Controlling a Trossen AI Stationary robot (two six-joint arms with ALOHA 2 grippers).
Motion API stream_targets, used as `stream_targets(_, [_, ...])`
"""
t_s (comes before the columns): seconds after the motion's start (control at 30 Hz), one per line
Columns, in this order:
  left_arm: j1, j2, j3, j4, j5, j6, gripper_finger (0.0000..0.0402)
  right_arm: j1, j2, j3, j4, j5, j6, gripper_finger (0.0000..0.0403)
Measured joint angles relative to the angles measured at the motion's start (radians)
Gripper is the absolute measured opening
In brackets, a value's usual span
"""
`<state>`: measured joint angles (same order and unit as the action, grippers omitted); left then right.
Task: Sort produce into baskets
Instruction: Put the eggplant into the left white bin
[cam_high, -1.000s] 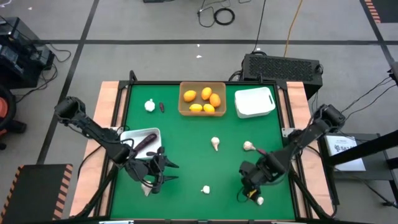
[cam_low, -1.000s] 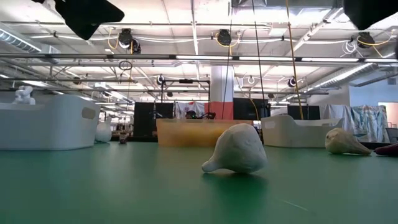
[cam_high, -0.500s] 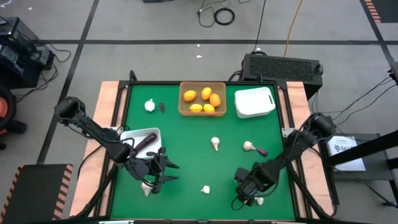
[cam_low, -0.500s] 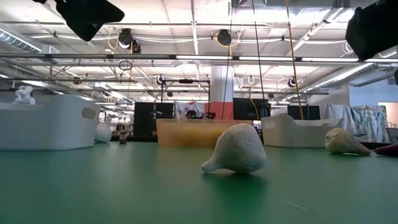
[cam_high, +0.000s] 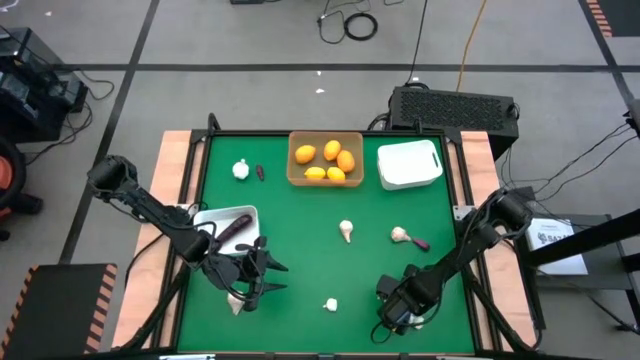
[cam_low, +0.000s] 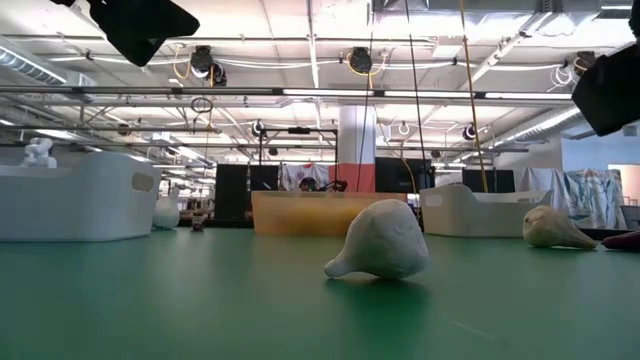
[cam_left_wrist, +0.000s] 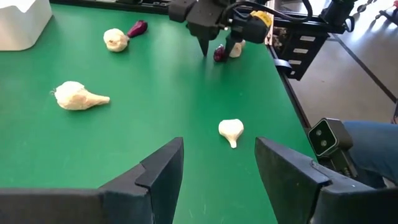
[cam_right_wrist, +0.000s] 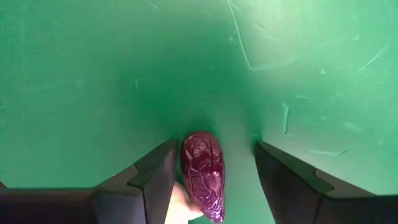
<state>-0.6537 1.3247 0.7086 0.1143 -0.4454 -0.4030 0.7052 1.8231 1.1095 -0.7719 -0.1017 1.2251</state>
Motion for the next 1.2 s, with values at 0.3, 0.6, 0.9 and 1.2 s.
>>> stream_targets(0.3, [0.000,0.000,0.000,0.000,-0.003,-0.002,0.0205,0.000,0.004,0.000,0.003,0.003,-0.010,0.0207])
stream_targets(0.6, [0.000,0.000,0.000,0.000,-0.003,-0.002,0.0205,-0.009,0.004,0.000,0.017,0.003,-0.042,0.0134])
stream_targets(0.9, [0.000,0.000,0.000,0.000,-0.003,-0.001,0.0205,-0.029,0.004,0.029,0.039,0.040,-0.107,0.0059])
stream_targets(1.2, [0.004,0.046,0.000,0.082,-0.031,0.046,0.0205,-0.119,0.004,0.162,0.073,0.310,-0.368,0.0049])
